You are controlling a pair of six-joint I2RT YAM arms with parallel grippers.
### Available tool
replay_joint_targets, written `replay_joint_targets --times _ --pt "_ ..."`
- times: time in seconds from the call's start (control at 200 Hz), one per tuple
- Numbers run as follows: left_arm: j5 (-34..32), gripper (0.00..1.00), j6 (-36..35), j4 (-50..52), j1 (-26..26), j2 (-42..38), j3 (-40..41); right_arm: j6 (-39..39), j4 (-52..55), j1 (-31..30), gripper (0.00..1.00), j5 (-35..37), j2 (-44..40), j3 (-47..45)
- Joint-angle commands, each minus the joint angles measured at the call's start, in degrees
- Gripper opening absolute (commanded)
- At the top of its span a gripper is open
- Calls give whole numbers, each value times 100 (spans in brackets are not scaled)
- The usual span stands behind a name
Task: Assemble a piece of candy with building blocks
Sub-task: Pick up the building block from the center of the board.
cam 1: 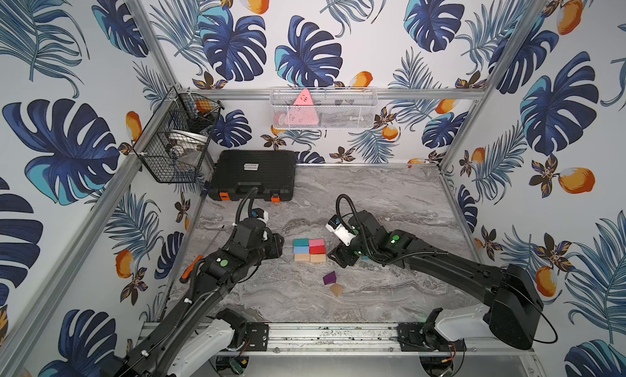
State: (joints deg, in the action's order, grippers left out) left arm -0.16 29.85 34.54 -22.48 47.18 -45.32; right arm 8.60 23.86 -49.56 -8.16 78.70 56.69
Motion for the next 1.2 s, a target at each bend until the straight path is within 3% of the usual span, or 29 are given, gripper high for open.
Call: replay_joint_targets --times 0.0,0.11,0.29,0.595,1.196 --pt "171 49 -383 569 -1 -259 -194 1489 1138 -220 83 -445 -85 151" --pt "366 50 -529 693 -1 -535 -234 2216 1551 -400 86 -239 124 260" --pt "438 51 -616 526 4 -959 -94 2591 1364 -415 86 -103 658 251" --pt "411 52 -656 407 -2 -1327 0 2693 1180 -423 84 14 1637 566" --pt "489 52 -669 316 3 -1281 36 2573 1285 -560 65 -133 2510 778"
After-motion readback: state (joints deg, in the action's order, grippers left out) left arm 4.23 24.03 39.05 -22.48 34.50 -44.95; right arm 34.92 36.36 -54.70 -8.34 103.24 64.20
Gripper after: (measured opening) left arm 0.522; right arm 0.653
